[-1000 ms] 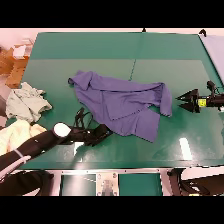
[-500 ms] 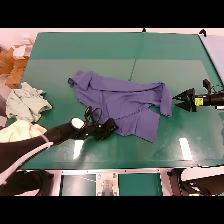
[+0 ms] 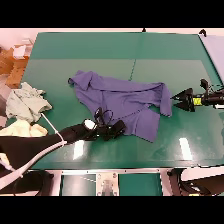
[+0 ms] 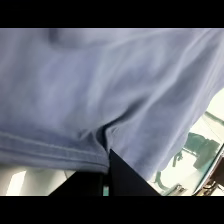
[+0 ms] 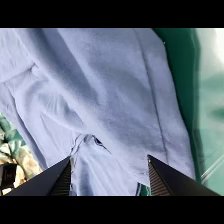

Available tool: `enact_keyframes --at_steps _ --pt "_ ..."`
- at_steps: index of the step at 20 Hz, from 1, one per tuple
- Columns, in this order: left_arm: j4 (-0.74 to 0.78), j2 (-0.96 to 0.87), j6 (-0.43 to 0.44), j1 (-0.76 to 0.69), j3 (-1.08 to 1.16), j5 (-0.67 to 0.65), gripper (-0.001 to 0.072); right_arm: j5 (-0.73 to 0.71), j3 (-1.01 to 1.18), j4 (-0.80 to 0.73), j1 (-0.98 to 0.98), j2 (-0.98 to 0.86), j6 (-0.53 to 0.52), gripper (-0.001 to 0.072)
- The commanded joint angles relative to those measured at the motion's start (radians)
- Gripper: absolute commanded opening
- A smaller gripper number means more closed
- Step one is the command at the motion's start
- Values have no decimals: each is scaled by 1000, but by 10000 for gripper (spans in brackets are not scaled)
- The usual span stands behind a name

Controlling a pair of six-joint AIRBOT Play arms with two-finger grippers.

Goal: Fold the shirts.

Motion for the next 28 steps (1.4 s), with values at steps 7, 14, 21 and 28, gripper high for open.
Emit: enact_keyframes --at_steps 7,14,21,28 --pt "330 272 -13 152 5 -168 22 3 0 1 9 1 -1 547" --pt "999 535 -398 435 1 -519 22 42 -1 -35 9 1 5 547" --pt "1000 527 -327 533 0 -497 23 -1 -261 -50 12 97 23 545" --pt "1013 525 -318 533 -5 -483 23 -23 -381 -18 102 267 39 545"
